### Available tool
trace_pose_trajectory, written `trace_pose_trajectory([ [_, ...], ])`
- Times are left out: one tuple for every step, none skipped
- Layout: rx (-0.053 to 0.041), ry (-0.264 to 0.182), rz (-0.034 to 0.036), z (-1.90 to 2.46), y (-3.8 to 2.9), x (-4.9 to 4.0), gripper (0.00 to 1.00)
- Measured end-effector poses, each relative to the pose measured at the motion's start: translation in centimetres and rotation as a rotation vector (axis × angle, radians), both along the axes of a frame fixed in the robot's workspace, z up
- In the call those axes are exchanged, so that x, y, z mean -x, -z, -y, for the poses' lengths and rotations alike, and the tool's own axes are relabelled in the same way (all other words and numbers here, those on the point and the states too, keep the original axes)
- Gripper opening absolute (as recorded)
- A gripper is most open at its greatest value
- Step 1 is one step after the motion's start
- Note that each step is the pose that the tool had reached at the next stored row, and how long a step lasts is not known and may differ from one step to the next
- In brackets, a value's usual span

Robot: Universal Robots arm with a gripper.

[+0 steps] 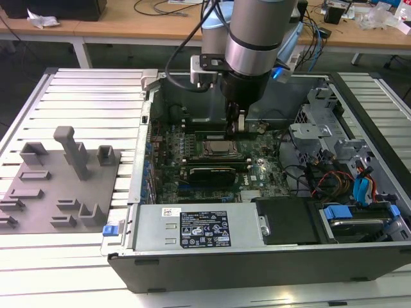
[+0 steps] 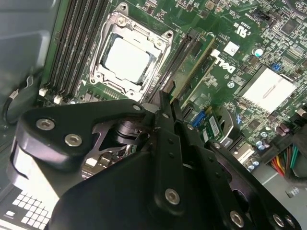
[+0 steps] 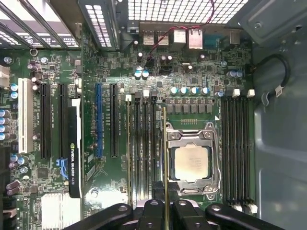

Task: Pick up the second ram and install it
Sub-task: 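Insert the second ram into the second slot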

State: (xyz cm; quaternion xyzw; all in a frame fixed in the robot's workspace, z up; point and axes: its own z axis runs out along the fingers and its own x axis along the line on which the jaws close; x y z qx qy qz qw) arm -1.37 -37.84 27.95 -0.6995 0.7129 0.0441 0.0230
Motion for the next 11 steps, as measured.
trace_pose_trajectory([
  [0.0000,0.000,0.0000,0.00,0.10,0.00,0.14],
  [0.0000,0.000,0.0000,0.00,0.15,0.00,0.14],
  [-0.0001,0.000,0.0001,0.00,0.21,0.00,0.14],
  [0.0000,0.000,0.0000,0.00,0.26,0.00,0.14],
  [0.0000,0.000,0.0000,0.00,0.31,0.00,0.14],
  [-0.0001,0.000,0.0000,0.00,0.42,0.00,0.14],
  [-0.0001,0.000,0.0000,0.00,0.47,0.00,0.14],
  [0.0000,0.000,0.0000,0.00,0.51,0.00,0.14],
  [0.0000,0.000,0.0000,0.00,0.60,0.01,0.14],
  [0.0000,0.000,0.0000,0.00,0.68,0.00,0.14],
  [0.0000,0.000,0.0001,0.00,0.74,0.00,0.14],
])
